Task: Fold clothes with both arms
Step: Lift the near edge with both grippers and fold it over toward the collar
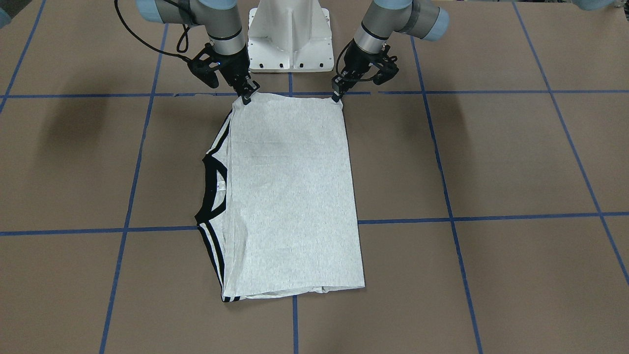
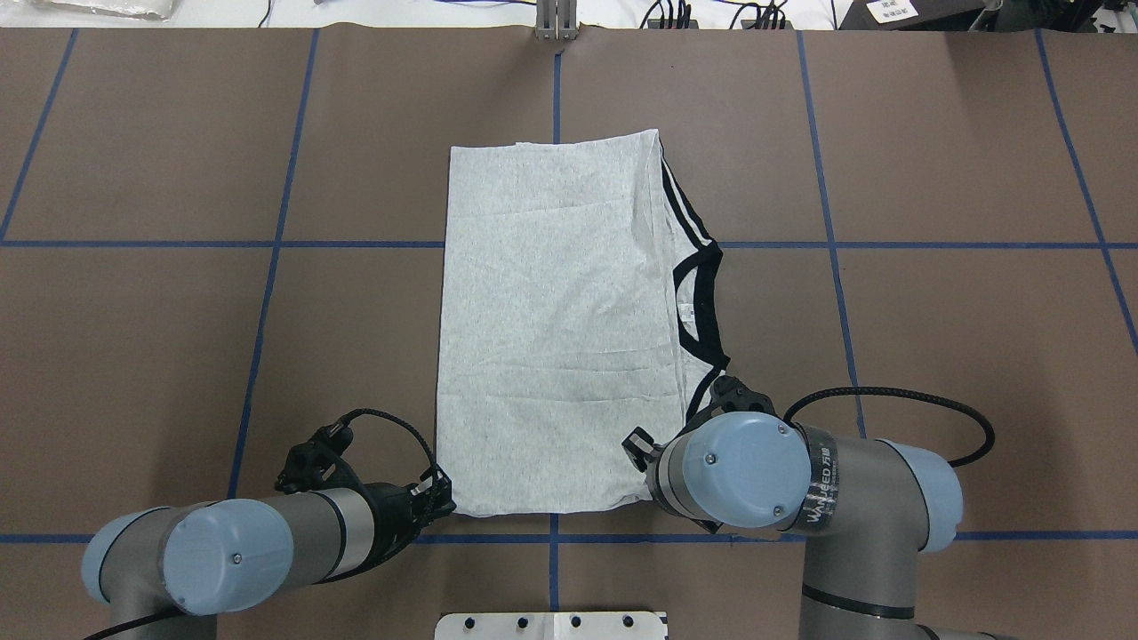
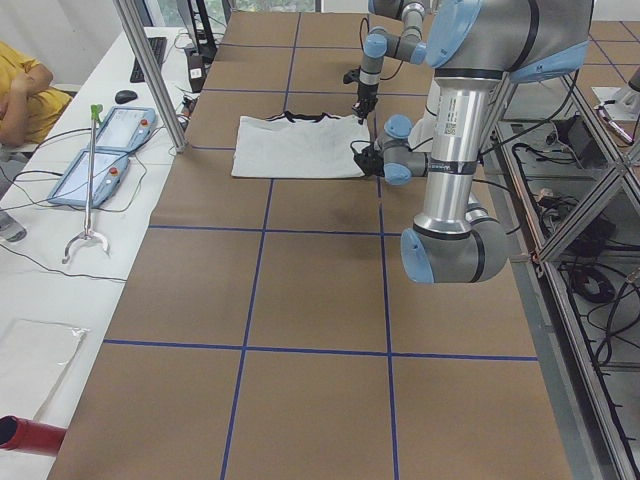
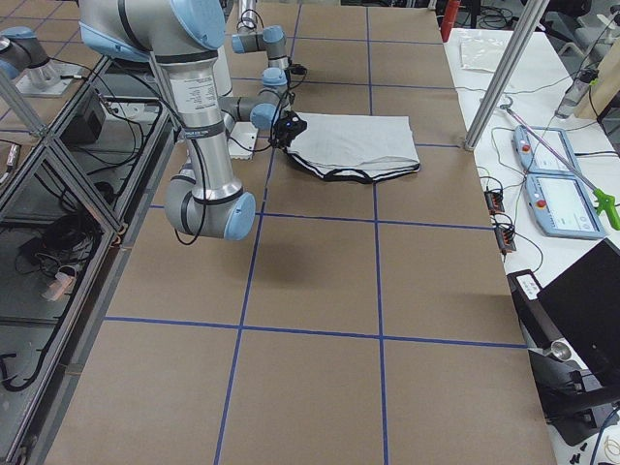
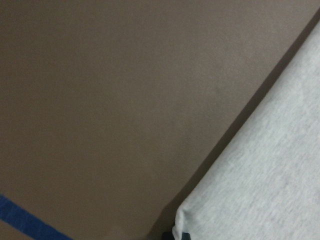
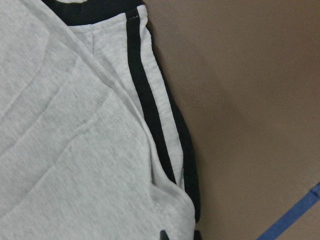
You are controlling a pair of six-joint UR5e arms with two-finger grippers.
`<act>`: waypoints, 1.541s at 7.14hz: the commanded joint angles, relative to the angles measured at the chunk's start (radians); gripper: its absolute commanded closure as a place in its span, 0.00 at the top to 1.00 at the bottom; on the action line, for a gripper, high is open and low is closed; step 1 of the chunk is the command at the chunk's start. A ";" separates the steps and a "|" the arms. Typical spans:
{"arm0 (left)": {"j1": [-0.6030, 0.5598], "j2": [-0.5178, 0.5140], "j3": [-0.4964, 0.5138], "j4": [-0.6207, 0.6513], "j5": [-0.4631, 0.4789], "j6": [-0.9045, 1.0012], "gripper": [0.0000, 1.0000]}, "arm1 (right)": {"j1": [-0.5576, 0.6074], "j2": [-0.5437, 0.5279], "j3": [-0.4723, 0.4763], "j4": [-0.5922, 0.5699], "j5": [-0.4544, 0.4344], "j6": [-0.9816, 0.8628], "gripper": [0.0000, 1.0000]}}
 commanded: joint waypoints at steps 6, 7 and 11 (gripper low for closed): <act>0.114 0.049 -0.332 0.216 0.099 -0.149 0.00 | -0.084 -0.092 0.181 0.040 -0.072 0.315 0.00; 0.047 0.038 -0.314 0.230 0.098 -0.132 0.00 | -0.040 -0.077 0.180 0.076 -0.098 0.332 0.00; -0.181 -0.095 -0.189 0.235 0.032 0.049 0.00 | 0.238 0.056 -0.024 0.124 0.055 0.308 0.00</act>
